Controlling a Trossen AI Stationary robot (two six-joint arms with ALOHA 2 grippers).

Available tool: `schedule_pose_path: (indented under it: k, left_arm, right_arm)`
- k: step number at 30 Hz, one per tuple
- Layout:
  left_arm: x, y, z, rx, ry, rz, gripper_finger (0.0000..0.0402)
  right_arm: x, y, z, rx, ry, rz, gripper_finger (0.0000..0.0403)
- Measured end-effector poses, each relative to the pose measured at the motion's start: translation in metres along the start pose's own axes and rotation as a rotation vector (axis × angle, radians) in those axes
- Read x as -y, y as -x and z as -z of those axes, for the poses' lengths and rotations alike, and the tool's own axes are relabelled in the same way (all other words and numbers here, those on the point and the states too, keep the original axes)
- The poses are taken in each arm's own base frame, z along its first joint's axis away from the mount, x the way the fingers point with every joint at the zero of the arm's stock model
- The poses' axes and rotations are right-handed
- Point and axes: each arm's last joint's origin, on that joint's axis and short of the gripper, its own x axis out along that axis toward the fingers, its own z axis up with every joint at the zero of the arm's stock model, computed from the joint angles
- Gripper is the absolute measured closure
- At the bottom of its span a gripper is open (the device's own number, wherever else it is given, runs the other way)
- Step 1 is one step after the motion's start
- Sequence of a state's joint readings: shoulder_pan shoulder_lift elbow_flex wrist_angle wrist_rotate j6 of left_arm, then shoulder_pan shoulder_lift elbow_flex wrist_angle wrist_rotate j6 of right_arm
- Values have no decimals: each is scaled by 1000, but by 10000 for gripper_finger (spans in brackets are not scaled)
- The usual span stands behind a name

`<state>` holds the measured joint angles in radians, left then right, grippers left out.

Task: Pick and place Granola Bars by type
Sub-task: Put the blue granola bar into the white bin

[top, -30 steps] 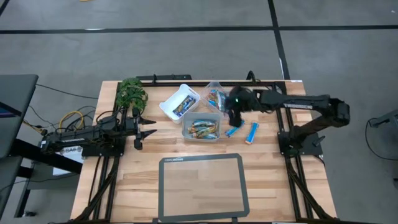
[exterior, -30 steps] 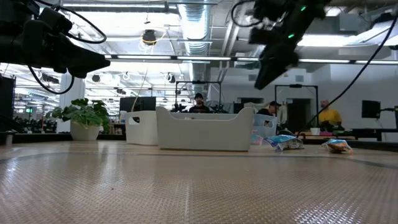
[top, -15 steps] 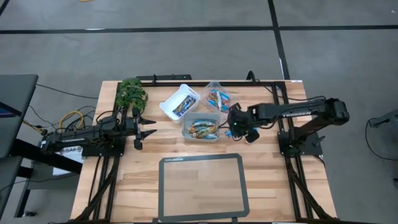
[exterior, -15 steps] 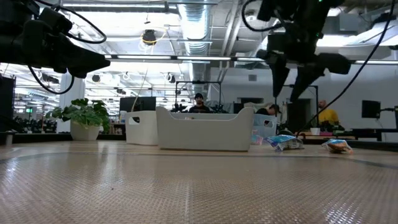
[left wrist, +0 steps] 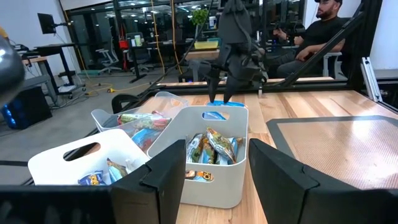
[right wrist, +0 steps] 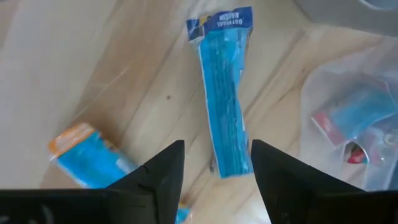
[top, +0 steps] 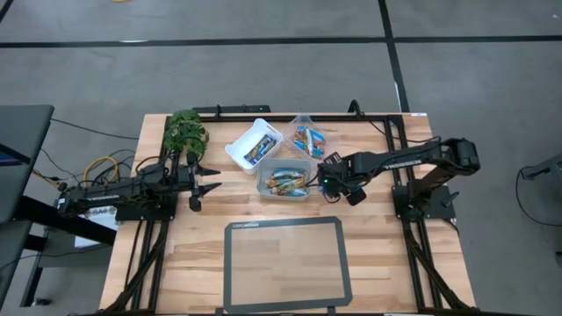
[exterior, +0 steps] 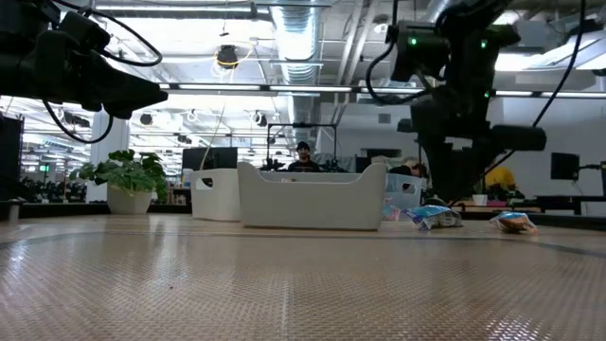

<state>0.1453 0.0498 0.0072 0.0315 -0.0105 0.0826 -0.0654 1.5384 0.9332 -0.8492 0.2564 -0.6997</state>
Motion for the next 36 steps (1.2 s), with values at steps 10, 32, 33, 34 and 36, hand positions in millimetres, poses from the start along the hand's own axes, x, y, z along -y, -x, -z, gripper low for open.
schedule_pose_path:
  k: [10,32,33,34,36]
  left_arm:
    - [0,0,0,0,0,0,233]
    - [0,0,0,0,0,0,233]
    - [0,0,0,0,0,0,233]
    - [0,0,0,0,0,0,233]
    - [0,0,0,0,0,0,233]
  right_arm:
    - [-7,-28,9,27,-23,29,227]
    - [0,-59,5,21,-10,114,264]
    - [1,-59,5,21,-18,115,275]
    - [1,-59,5,23,-29,115,286]
    - [1,-59,5,26,-47,117,308]
